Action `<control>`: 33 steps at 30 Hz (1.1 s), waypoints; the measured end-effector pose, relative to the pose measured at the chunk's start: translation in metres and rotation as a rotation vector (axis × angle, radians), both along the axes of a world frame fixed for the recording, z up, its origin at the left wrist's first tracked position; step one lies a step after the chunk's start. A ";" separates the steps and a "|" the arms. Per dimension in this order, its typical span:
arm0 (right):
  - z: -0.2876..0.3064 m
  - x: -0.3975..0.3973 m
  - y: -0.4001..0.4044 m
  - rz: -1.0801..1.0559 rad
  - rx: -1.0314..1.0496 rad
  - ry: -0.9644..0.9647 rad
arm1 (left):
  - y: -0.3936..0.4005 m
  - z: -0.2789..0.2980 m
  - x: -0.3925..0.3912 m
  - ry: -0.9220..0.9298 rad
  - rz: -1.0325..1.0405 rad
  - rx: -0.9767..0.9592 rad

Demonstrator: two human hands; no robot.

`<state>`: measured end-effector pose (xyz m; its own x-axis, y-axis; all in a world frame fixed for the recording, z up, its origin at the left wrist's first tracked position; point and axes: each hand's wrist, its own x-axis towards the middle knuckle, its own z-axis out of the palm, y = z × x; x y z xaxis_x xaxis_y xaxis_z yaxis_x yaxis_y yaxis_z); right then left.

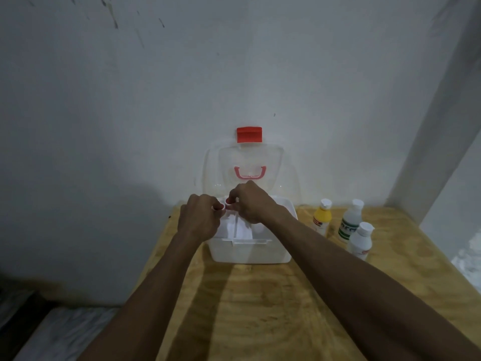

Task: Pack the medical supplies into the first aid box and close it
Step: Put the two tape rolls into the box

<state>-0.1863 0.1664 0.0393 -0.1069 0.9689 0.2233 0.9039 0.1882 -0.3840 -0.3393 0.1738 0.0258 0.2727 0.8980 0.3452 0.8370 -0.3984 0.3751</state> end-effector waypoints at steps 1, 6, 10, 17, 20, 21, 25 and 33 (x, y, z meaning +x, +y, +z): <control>0.000 -0.001 0.001 0.011 -0.003 -0.010 | 0.001 -0.002 -0.001 -0.001 -0.008 -0.008; 0.002 -0.001 0.001 0.066 -0.019 -0.064 | 0.005 -0.012 -0.007 0.014 -0.060 -0.017; -0.002 0.000 0.003 0.066 -0.029 -0.106 | 0.006 -0.013 -0.007 0.020 -0.059 -0.020; -0.012 0.003 0.000 0.024 0.026 -0.150 | 0.003 -0.012 -0.006 0.017 -0.042 -0.016; -0.019 0.002 -0.001 0.013 0.077 -0.116 | 0.002 -0.012 -0.006 0.017 -0.052 -0.008; -0.020 0.001 0.000 0.004 0.085 -0.091 | 0.002 -0.012 -0.007 0.019 -0.053 -0.010; -0.019 -0.003 0.000 -0.024 0.089 -0.045 | 0.002 -0.010 -0.007 0.024 -0.053 -0.020; -0.014 -0.004 -0.002 -0.078 0.057 -0.071 | -0.002 -0.005 -0.005 0.001 -0.046 -0.044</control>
